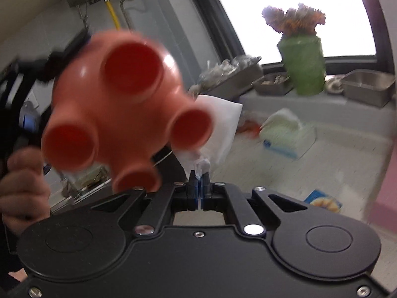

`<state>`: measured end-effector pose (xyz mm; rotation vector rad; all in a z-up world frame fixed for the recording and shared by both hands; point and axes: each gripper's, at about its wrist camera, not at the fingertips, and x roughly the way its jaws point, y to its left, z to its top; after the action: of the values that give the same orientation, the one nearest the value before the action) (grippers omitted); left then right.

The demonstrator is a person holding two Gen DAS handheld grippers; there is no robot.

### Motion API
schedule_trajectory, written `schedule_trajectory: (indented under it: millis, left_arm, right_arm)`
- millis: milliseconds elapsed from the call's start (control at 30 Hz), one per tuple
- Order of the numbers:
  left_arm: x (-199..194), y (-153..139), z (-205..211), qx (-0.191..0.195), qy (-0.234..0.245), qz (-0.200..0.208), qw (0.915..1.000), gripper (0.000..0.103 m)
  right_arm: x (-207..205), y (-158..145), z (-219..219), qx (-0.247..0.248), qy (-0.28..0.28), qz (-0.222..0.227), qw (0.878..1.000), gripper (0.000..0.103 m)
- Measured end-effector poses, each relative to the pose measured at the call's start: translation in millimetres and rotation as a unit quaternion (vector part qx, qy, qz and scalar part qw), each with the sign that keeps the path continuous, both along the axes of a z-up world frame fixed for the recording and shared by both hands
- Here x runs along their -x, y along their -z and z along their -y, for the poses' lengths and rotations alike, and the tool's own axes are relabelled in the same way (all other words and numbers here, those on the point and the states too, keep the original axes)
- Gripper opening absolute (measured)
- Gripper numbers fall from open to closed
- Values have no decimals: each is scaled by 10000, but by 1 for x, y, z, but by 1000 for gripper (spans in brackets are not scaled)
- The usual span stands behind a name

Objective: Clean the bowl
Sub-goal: 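Wipe the bowl's feet and underside with the paper towel in the right tool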

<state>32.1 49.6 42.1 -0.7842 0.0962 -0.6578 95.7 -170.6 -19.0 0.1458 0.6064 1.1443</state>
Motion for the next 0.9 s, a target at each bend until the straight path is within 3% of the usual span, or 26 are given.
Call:
schedule_trajectory:
  millis: [267, 533, 733, 900]
  left_arm:
    - [-6, -4, 0, -65, -74, 49, 9999, 10]
    - [-9, 7, -6, -139, -201, -85, 9997, 10]
    - [-8, 12, -6, -192, -191, -147, 9995, 10]
    - [-6, 15, -7, -89, -176, -208, 9996, 10]
  right_arm:
    - [22, 1, -3, -222, -388, -109, 9989, 2]
    - [55, -42, 10, -868, -943, 185, 9916, 2]
    - [59, -79, 28, -1377, -963, 376, 9851, 2]
    - [44, -94, 46, -1734, -662, 406, 9818, 2]
